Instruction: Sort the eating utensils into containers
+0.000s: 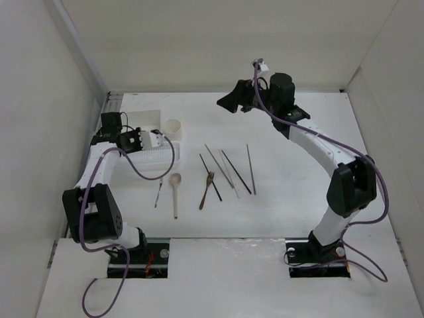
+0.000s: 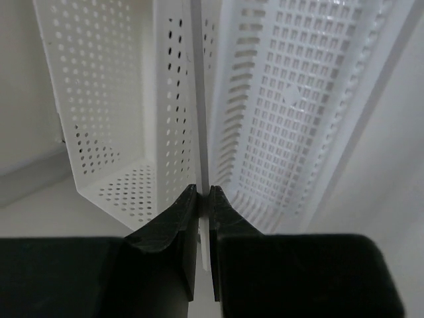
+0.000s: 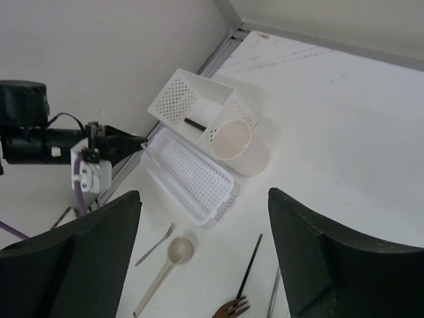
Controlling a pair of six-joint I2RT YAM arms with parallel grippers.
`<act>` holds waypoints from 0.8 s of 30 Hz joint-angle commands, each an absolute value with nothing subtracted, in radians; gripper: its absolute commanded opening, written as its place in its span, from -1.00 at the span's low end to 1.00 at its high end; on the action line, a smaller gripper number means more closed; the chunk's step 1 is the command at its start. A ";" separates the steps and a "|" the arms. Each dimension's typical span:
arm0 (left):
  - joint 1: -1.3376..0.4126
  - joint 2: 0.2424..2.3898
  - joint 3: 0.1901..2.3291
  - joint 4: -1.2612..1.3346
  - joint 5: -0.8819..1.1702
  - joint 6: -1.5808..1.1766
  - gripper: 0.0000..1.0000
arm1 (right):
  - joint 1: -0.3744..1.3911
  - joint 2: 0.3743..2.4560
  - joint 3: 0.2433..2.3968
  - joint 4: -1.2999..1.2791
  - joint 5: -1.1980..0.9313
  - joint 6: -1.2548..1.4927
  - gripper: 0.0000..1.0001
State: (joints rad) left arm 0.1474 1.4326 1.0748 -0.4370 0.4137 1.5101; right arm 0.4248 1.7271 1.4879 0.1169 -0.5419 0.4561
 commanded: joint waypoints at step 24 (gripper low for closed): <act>0.094 1.606 1.048 -0.342 0.272 1.724 -0.66 | 0.359 1.632 1.447 0.169 -0.503 0.419 0.70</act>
State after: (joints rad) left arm 0.0914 1.6089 1.0107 -0.3401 0.2779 1.7554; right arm 0.3710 1.6779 1.4555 0.1207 -0.5079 0.4332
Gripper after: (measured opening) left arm 0.149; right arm 0.846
